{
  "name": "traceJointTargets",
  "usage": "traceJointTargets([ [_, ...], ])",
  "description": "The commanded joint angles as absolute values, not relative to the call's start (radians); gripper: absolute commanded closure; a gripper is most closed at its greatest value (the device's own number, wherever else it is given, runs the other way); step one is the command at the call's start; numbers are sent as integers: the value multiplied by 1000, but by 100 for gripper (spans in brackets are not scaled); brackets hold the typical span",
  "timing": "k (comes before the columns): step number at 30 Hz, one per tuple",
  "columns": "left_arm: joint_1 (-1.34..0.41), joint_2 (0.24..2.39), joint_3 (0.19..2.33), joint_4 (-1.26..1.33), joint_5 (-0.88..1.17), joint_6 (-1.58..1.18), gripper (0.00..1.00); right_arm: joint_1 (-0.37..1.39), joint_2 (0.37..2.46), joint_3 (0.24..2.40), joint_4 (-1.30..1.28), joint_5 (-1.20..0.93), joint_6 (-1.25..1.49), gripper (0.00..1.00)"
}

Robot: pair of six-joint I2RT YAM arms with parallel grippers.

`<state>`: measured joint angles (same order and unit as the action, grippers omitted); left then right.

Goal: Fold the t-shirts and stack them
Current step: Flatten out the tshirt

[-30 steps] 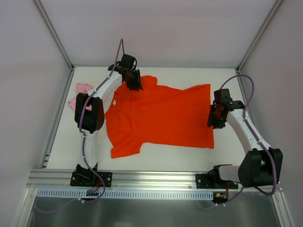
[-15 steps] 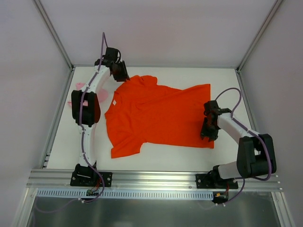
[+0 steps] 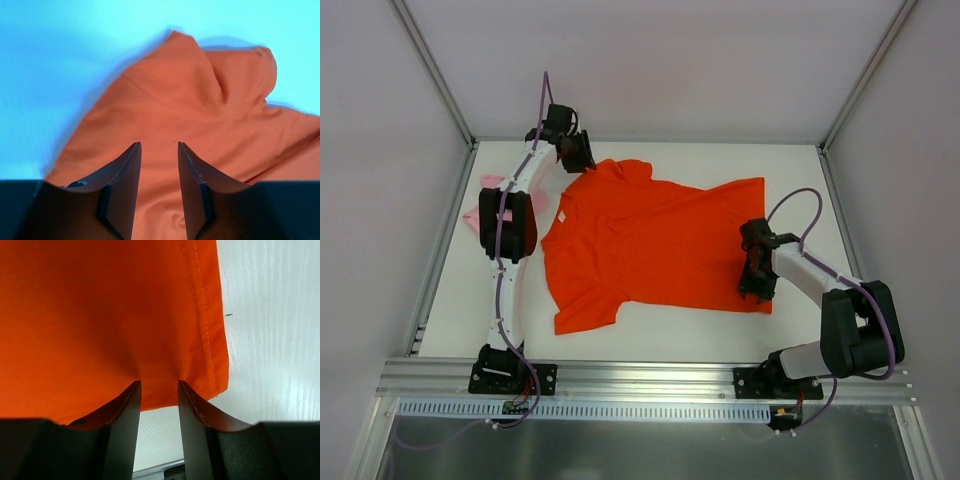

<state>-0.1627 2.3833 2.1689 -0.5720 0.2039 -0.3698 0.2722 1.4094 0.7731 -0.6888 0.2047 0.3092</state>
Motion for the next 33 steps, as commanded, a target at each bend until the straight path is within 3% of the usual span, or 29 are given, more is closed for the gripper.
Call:
traceJointTargets([
  [1,-150,2388,2217,-492,177,-273,64,281,1379,761,-695,244,342,61],
  [27,-152,2528,2266,-460,121,-169,54,325,1301,747,-735,253,344,58],
  [28,-152,2533,2278,-471,121,-170,55,328,1301,747,-735,252,344,58],
  [32,-152,2536,2286,-466,107,-179,83,350,1310,742,-735,242,351,57],
  [33,-152,2536,2286,-468,103,-184,99,353,1313,741,-736,244,357,57],
])
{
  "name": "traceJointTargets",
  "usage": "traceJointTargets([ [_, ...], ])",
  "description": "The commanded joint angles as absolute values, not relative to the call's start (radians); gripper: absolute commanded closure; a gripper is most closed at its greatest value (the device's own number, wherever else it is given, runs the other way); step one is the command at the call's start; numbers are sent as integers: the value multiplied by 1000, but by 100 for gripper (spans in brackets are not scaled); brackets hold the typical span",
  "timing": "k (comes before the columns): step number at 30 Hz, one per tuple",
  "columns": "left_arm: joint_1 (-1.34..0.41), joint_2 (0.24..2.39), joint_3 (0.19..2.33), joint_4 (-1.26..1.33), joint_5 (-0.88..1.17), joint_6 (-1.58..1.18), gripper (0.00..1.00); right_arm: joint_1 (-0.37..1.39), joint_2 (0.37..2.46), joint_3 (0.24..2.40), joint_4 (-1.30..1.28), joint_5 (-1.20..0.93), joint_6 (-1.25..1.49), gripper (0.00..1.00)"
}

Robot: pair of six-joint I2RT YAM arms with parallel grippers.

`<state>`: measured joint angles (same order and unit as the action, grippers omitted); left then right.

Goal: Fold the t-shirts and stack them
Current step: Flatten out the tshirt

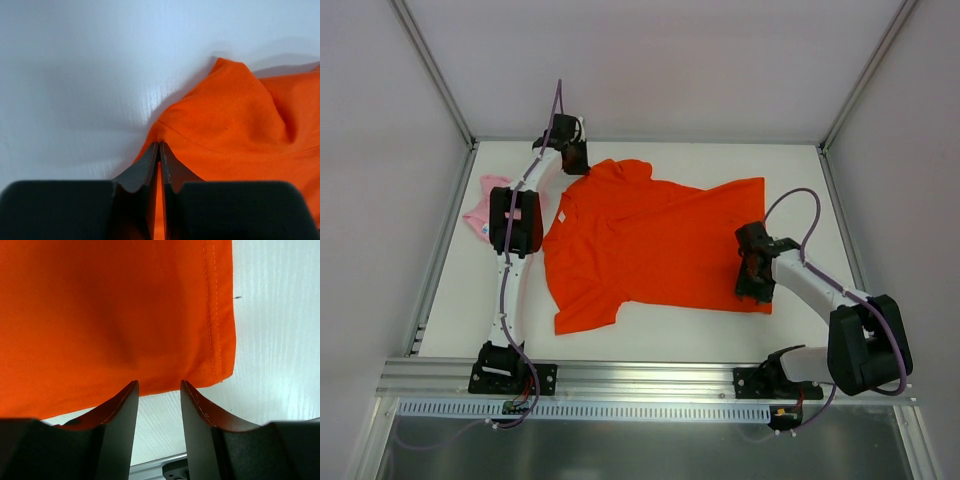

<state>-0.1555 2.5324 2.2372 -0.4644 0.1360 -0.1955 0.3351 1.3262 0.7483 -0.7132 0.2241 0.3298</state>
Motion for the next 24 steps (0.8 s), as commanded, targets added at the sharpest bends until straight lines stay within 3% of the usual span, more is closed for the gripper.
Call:
traceJointTargets([
  [1,-152,2534,2284,-471,97,-187,100,356,1312,738,-736,245,362,57],
  [6,-152,2505,2247,-465,52,-199,100,359,1321,693,-696,222,390,58],
  [10,-149,2482,2243,-477,6,-224,100,360,1359,678,-664,232,403,66],
  [24,-100,2464,2221,-514,-57,-337,100,364,1462,701,-676,272,449,65],
])
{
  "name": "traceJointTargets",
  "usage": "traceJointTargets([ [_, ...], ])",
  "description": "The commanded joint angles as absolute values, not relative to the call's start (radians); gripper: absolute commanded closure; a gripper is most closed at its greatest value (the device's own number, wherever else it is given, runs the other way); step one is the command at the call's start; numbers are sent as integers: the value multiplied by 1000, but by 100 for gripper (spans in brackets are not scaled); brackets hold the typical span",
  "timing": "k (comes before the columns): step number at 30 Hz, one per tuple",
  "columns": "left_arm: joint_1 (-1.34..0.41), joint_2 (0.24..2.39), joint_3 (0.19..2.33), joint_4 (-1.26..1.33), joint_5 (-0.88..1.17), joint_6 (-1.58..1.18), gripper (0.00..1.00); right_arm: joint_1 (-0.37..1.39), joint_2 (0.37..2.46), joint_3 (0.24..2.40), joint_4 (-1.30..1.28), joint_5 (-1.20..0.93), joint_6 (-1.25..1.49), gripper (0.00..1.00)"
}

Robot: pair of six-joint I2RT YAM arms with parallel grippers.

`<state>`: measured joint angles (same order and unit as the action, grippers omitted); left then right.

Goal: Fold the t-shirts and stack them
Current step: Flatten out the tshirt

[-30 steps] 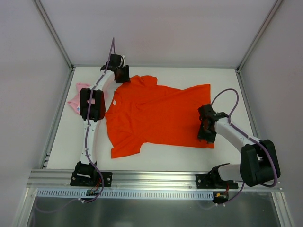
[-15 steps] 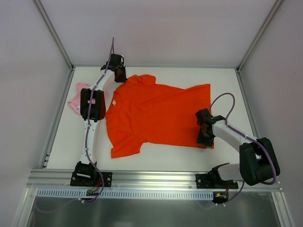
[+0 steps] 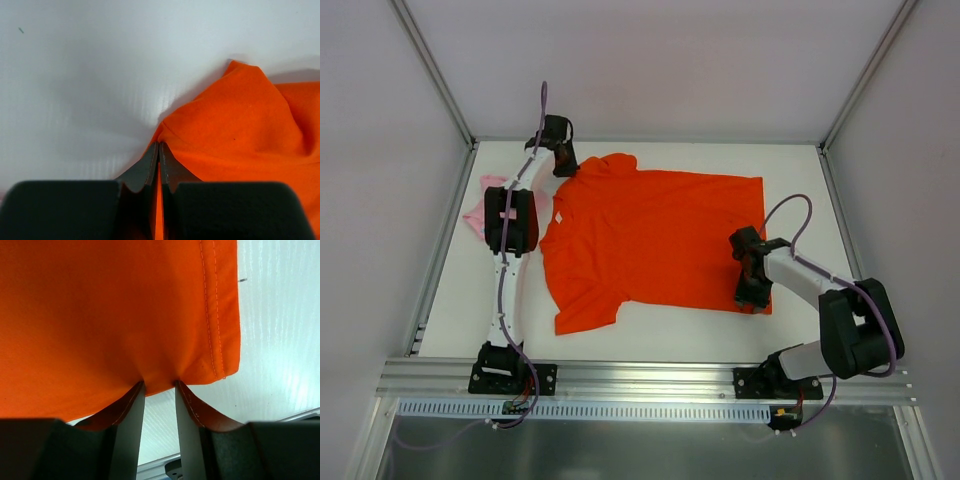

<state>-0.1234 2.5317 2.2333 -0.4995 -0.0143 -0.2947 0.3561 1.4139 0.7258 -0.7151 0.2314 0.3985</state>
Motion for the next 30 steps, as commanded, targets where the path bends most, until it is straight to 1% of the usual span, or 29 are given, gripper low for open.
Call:
traceJointTargets([
  [1,-97,2462,2221,-512,-49,-341,100,364,1463,706,-689,270,449,65],
  [11,-64,2454,2221,-514,-6,-353,100,362,1474,739,-776,258,428,64],
  [17,-46,2445,2224,-532,-3,-348,100,364,1480,759,-822,285,390,64],
  [19,-45,2445,2223,-520,55,-316,100,364,1482,764,-822,281,370,61],
  [20,-43,2447,2227,-514,86,-304,97,364,1479,765,-804,272,361,59],
  [21,-43,2441,2226,-508,147,-278,91,364,1479,770,-796,265,333,58],
  [23,-44,2412,2224,-483,211,-256,87,362,1477,797,-782,252,308,57],
  [25,-44,2384,2223,-459,233,-249,77,362,1482,825,-776,241,264,52],
  [27,-43,2335,2229,-440,241,-241,71,362,1485,874,-784,244,241,52],
  [28,-44,2316,2235,-428,242,-238,66,364,1485,891,-788,239,215,52],
  [30,-44,2273,2259,-443,242,-236,61,364,1477,949,-808,236,203,51],
])
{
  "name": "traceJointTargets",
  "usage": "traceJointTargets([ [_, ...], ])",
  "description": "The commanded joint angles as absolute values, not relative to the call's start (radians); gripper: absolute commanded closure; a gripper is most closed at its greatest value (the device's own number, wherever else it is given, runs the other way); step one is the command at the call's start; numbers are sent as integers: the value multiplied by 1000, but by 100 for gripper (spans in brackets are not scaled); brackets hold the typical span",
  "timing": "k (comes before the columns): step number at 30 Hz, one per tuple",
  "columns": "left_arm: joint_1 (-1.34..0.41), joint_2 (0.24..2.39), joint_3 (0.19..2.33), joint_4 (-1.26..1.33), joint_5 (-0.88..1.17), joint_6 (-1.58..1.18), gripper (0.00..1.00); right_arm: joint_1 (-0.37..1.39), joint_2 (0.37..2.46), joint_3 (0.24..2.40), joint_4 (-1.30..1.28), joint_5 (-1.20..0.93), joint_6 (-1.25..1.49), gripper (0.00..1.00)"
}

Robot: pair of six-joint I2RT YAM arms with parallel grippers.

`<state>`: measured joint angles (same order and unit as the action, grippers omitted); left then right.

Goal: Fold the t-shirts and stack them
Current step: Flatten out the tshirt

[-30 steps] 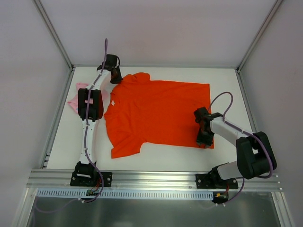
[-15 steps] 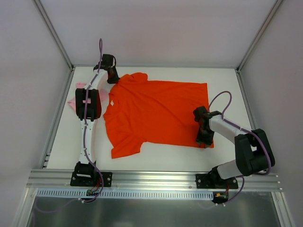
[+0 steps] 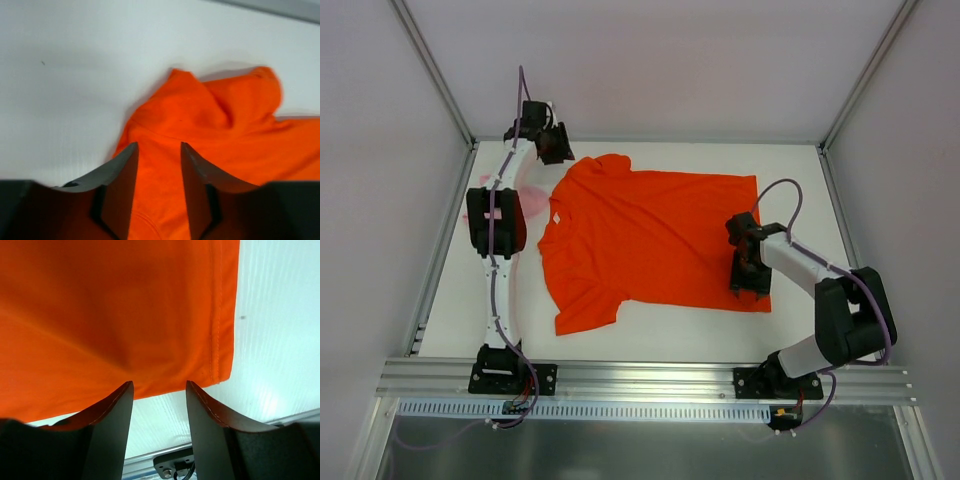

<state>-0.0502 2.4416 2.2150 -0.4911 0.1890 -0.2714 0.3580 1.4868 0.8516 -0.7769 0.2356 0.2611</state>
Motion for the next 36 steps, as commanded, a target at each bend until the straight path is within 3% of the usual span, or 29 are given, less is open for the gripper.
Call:
traceJointTargets([
  [1,-44,2261,2272,-459,241,-235,57,364,1471,969,-821,230,190,49],
  [8,-46,2085,2232,-821,170,-297,60,364,1410,1146,-920,235,150,42],
  [13,-78,1858,1752,-847,235,-410,61,362,1420,1158,-937,253,167,41],
  [21,-201,1528,1240,-772,245,-497,58,309,1381,1056,-875,253,244,42],
  [23,-202,1467,1184,-767,255,-531,49,278,1365,1022,-858,229,262,42],
  [25,-206,1410,1103,-770,241,-560,17,246,1361,976,-842,216,282,42],
  [26,-206,1392,1079,-772,230,-569,15,239,1353,963,-841,222,290,42],
  [27,-206,1349,1027,-766,213,-584,22,227,1348,941,-835,232,302,42],
  [28,-207,1335,1002,-758,203,-597,23,222,1345,931,-830,233,302,42],
  [36,-258,1226,758,-710,108,-710,23,176,1295,850,-821,265,385,42],
])
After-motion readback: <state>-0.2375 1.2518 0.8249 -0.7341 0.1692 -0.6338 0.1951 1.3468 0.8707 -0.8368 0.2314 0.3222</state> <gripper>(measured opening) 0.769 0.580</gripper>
